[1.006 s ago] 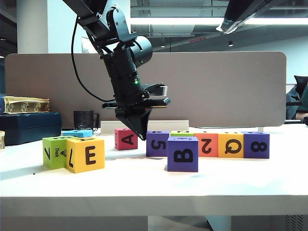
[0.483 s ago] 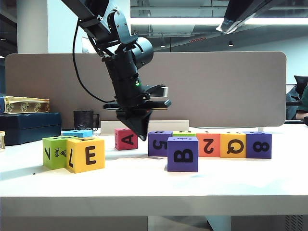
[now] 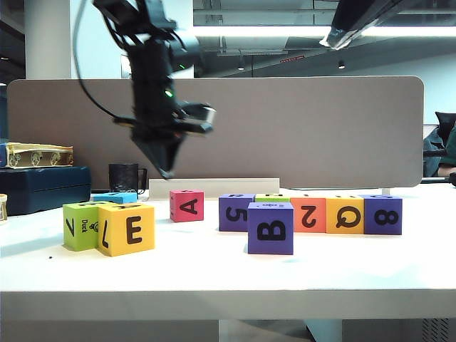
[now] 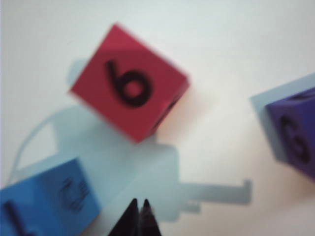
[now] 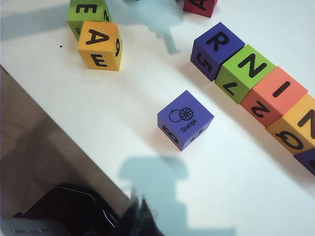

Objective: Select the appropriate blocks from the scattered letter blocks on the table and arrange them in a row to spell out "LEARNING".

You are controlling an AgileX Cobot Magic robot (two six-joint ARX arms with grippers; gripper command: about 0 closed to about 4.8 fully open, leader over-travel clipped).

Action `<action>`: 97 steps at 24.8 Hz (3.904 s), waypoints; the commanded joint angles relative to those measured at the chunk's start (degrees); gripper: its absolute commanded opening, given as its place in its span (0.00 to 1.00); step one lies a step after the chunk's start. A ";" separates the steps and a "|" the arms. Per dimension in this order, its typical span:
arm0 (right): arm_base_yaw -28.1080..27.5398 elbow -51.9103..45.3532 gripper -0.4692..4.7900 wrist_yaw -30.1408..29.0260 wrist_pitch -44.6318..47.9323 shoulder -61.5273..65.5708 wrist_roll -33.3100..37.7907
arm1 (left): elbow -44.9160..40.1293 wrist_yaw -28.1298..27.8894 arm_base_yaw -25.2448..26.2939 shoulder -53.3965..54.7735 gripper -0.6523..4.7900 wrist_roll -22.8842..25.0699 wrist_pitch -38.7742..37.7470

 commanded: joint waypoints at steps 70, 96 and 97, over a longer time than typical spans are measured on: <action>0.37 9.62 0.09 -0.57 2.03 -0.11 -0.13 | -38.21 23.58 6.38 -39.39 0.11 7.76 10.03; 0.46 9.62 0.09 -1.81 -1.44 0.24 -0.13 | -43.89 14.38 -0.48 -27.89 0.85 15.76 19.41; 0.46 9.62 0.09 -1.86 -1.49 0.24 -0.13 | -43.89 13.75 -0.33 -27.56 0.85 15.76 19.63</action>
